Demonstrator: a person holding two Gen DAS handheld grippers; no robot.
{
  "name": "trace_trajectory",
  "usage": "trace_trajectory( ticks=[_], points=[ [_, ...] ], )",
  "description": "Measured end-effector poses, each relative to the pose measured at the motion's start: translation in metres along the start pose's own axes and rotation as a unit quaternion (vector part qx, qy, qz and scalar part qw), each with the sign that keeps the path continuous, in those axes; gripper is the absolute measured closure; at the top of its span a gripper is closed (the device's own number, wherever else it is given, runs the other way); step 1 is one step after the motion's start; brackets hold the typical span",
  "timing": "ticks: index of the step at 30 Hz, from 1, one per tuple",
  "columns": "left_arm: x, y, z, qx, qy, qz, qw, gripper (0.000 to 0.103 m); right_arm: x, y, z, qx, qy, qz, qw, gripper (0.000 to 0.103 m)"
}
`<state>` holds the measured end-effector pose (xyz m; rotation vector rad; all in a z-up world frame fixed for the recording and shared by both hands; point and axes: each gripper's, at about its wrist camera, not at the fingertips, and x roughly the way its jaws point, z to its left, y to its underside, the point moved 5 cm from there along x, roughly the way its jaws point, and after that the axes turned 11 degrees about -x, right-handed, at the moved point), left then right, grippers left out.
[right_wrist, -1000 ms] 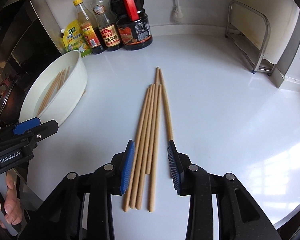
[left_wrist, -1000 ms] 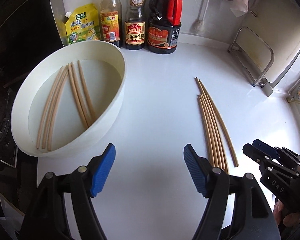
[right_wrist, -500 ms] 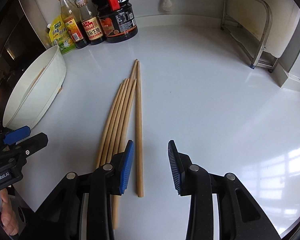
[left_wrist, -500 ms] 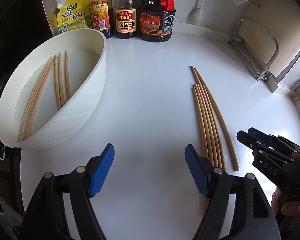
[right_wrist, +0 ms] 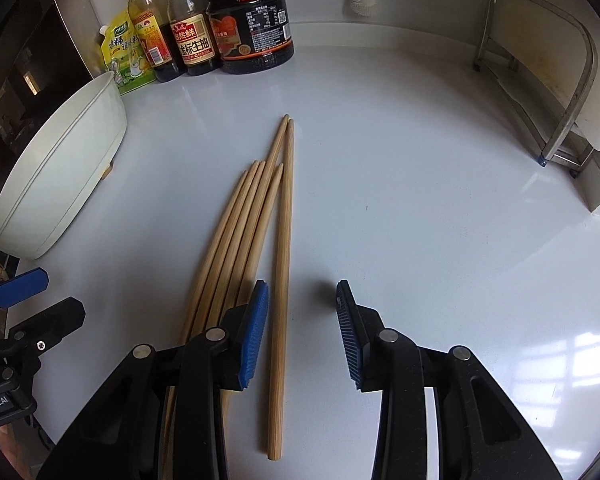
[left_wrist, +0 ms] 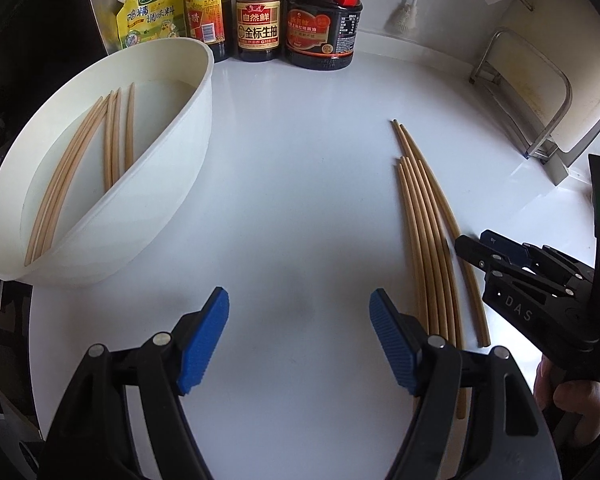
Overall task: Organize utensils
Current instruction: 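Move both open tools back to the remaining chopsticks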
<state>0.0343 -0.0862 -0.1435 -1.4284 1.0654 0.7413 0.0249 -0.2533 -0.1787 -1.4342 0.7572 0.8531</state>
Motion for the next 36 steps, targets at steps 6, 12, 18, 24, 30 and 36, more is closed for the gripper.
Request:
trace_trajectory(
  ticks=[6, 12, 18, 24, 30, 36],
  points=[
    [0.006, 0.003, -0.015, 0.006, 0.010, -0.001, 0.9999, 0.032, -0.002, 0.004, -0.013, 0.001, 0.013, -0.001, 1.000, 0.069],
    [0.016, 0.008, -0.032, 0.020, 0.019, 0.007, 0.9996, 0.032, -0.006, 0.009, -0.027, 0.006, 0.013, -0.004, 1.000, 0.069],
    [0.023, 0.013, -0.045, 0.033, 0.023, 0.012, 0.9991, 0.032, -0.015, 0.013, -0.032, 0.005, -0.004, -0.026, 1.000, 0.067],
    [0.032, 0.021, -0.047, 0.035, 0.020, 0.029, 0.9988, 0.032, -0.018, 0.013, -0.029, -0.002, -0.001, -0.029, 1.000, 0.067],
    [0.034, 0.028, -0.051, 0.040, 0.019, 0.038, 0.9983, 0.031, -0.018, 0.013, -0.033, 0.004, -0.001, -0.029, 1.000, 0.067],
    [0.033, 0.030, -0.050, 0.046, 0.008, 0.035, 0.9983, 0.029, -0.020, 0.012, -0.033, 0.001, -0.002, -0.031, 1.000, 0.067]
  ],
)
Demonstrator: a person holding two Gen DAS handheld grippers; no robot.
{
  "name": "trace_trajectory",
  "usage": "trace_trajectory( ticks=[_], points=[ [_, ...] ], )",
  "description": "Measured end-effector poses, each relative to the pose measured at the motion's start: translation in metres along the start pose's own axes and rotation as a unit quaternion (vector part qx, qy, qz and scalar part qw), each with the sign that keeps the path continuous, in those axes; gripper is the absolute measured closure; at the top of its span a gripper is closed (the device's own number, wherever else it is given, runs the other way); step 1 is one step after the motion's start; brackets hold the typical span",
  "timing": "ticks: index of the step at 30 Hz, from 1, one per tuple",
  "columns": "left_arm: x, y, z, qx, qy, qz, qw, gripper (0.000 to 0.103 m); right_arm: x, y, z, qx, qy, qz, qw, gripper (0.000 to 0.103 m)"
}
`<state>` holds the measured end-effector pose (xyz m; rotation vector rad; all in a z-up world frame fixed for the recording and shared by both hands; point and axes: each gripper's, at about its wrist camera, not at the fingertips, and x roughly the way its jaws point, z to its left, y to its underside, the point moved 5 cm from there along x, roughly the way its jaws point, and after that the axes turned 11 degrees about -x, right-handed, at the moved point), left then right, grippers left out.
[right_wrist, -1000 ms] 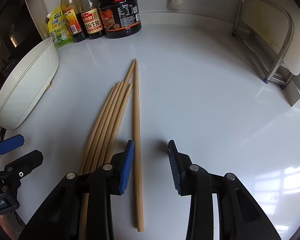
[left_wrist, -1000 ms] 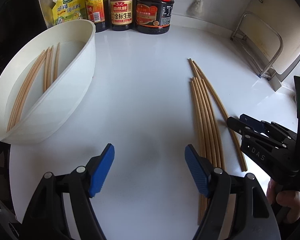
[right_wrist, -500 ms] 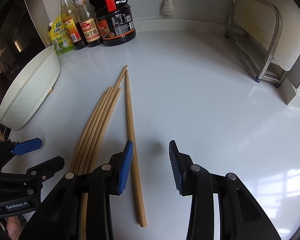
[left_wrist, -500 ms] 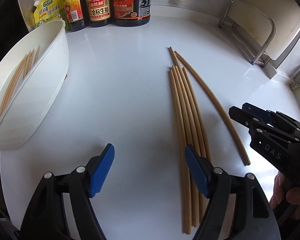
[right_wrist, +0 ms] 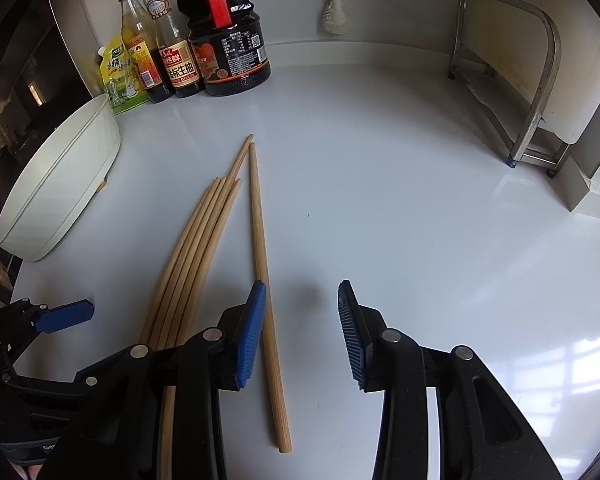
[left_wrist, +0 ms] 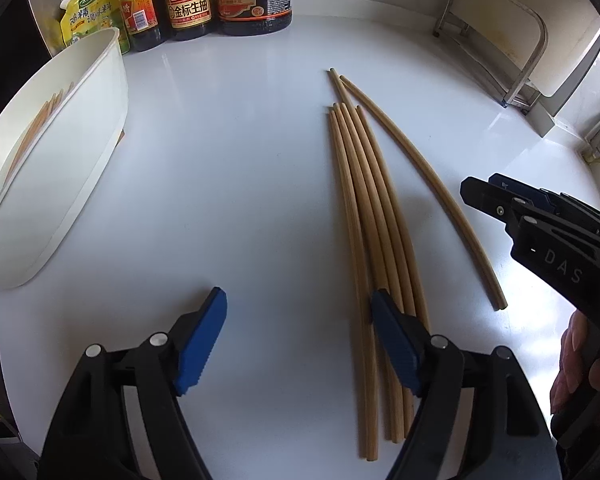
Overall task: Organize utensils
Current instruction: 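Move both open tools back to the remaining chopsticks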
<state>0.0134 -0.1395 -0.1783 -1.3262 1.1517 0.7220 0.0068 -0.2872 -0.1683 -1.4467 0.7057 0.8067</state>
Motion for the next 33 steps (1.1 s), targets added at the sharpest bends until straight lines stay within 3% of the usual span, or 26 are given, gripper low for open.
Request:
trace_trajectory(
  ticks=[9, 26, 29, 33],
  points=[
    [0.003, -0.007, 0.011, -0.009, -0.028, -0.002, 0.9996, 0.029, 0.001, -0.001, 0.004, -0.009, -0.001, 0.003, 1.000, 0.067],
    [0.008, -0.021, 0.019, -0.020, -0.041, -0.012, 0.9989, 0.025, 0.019, -0.003, 0.023, -0.059, 0.015, 0.027, 0.998, 0.067],
    [0.008, -0.023, 0.018, -0.021, -0.033, -0.015, 0.9991, 0.035, 0.020, -0.005, 0.027, -0.070, 0.017, 0.024, 0.997, 0.070],
    [0.005, -0.022, 0.012, -0.012, -0.028, -0.024, 0.9992, 0.056, 0.021, -0.006, 0.034, -0.083, 0.016, 0.024, 0.996, 0.088]
  ],
)
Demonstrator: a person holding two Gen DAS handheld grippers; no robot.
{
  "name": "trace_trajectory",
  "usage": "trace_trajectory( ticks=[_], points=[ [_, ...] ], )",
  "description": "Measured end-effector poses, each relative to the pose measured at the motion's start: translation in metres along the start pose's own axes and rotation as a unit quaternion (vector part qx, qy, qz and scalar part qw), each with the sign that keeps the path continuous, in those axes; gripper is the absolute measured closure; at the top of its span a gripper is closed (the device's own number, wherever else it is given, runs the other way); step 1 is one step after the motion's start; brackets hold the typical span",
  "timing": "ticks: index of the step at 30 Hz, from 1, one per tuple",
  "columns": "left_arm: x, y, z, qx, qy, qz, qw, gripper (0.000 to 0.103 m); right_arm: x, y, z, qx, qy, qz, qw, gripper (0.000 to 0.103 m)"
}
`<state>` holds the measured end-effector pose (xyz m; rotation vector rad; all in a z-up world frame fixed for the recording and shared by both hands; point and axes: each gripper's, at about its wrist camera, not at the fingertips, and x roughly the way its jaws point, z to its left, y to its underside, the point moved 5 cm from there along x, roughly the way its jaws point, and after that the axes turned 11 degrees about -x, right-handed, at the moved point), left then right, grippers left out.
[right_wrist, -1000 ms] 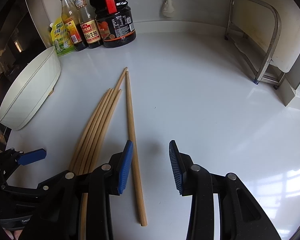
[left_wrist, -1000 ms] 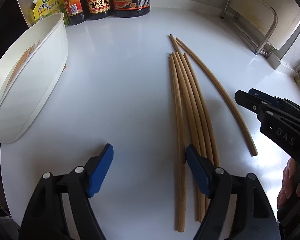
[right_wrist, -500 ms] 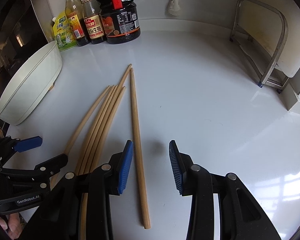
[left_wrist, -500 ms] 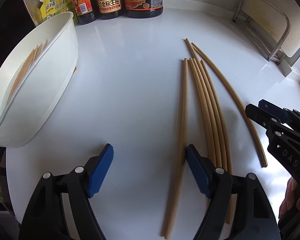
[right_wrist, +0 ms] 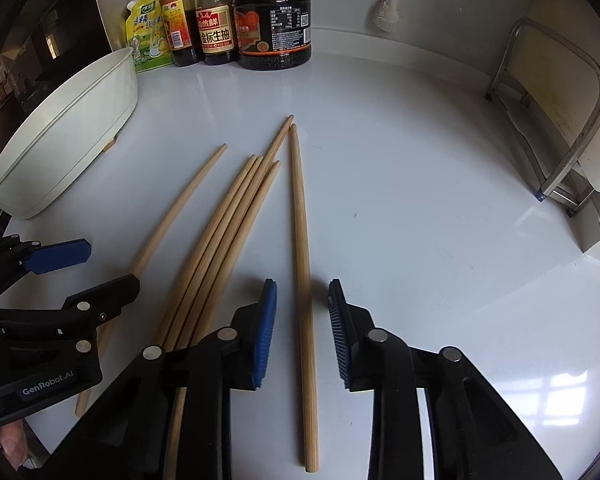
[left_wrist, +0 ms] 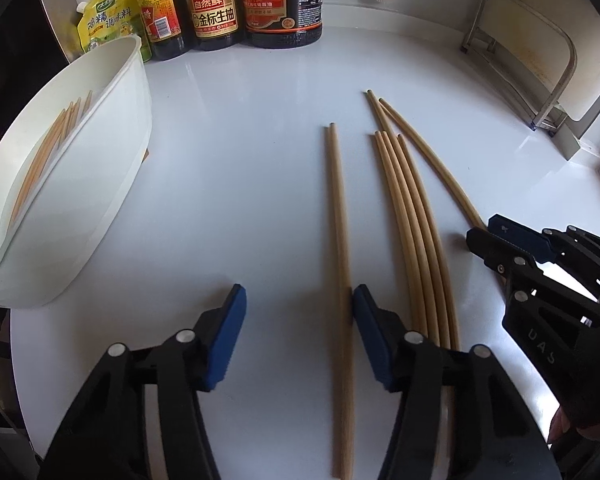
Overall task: Organize utensils
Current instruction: 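Move both open tools back to the remaining chopsticks, then close the left tool on a chopstick while the right tool grasps another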
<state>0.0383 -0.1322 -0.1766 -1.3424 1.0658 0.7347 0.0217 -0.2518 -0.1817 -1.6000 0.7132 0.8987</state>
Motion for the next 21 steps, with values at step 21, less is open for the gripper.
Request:
trace_trajectory(
  ticks=[21],
  points=[
    [-0.040, -0.020, 0.000, 0.001, 0.053, -0.009, 0.9985, 0.096, -0.052, -0.008, -0.005, 0.108, -0.051, -0.036, 0.992, 0.097]
  ],
)
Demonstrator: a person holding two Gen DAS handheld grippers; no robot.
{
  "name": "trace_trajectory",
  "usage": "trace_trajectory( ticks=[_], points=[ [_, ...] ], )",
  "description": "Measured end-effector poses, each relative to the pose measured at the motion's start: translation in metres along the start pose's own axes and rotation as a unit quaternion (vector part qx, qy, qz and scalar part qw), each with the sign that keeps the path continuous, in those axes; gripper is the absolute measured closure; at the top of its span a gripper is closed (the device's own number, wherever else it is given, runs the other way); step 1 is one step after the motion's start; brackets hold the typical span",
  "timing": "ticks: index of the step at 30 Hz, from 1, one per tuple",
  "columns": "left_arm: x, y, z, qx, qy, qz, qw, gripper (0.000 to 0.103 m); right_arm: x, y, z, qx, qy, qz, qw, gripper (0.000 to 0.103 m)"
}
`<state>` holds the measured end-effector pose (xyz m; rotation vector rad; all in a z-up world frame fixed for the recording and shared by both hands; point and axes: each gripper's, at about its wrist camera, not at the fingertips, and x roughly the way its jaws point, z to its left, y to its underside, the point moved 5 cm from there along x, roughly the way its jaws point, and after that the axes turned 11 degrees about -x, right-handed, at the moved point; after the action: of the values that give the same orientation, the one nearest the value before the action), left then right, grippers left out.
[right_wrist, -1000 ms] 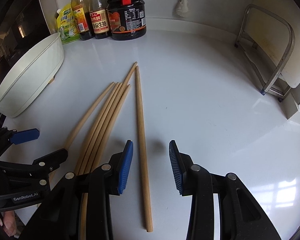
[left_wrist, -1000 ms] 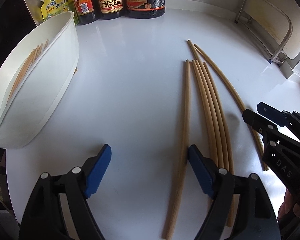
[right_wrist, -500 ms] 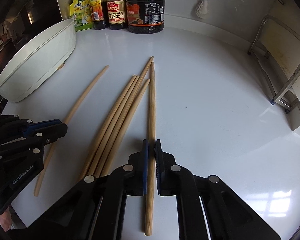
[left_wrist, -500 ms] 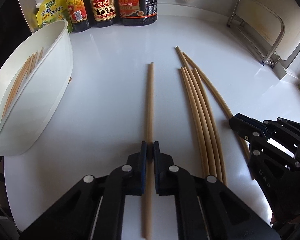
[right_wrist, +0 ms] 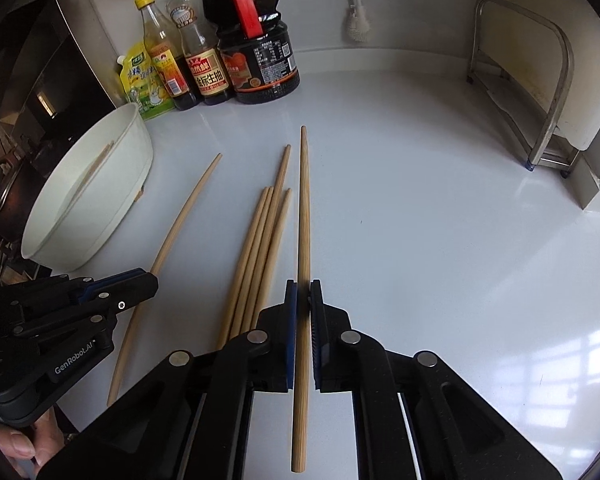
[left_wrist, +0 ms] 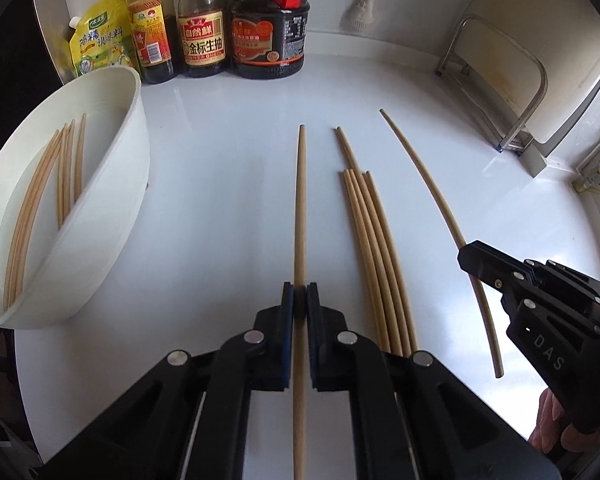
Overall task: Organize utensils
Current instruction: 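Close the left tool on a chopstick while the right tool grasps another, then carry both held chopsticks over the white water basin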
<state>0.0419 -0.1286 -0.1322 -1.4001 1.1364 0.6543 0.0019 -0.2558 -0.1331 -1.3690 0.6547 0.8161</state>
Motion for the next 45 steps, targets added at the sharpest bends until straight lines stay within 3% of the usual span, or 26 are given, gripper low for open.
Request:
trace_trajectory(
  ticks=[9, 18, 23, 29, 40, 45],
  points=[
    [-0.063, -0.054, 0.041, -0.029, 0.018, -0.061, 0.9975, 0.096, -0.037, -0.059, 0.055, -0.022, -0.017, -0.040, 0.999, 0.097],
    [-0.097, -0.105, 0.141, -0.054, -0.010, -0.093, 0.9942, 0.096, -0.004, -0.137, 0.153, -0.063, -0.073, -0.059, 0.994, 0.097],
    [-0.086, -0.120, 0.197, -0.061, -0.038, -0.090, 0.9933, 0.096, 0.033, -0.164, 0.208, -0.075, -0.092, -0.043, 0.992, 0.097],
    [-0.056, -0.126, 0.241, -0.068, -0.057, -0.069, 0.9937, 0.096, 0.074, -0.172, 0.254, -0.089, -0.095, -0.009, 0.991, 0.097],
    [-0.013, -0.122, 0.273, -0.076, -0.062, -0.017, 0.9950, 0.096, 0.129, -0.163, 0.272, -0.071, -0.091, 0.059, 0.992, 0.097],
    [-0.003, -0.119, 0.278, -0.078, -0.062, -0.007, 0.9950, 0.092, 0.136, -0.160, 0.271, -0.067, -0.088, 0.068, 0.992, 0.097]
  ],
)
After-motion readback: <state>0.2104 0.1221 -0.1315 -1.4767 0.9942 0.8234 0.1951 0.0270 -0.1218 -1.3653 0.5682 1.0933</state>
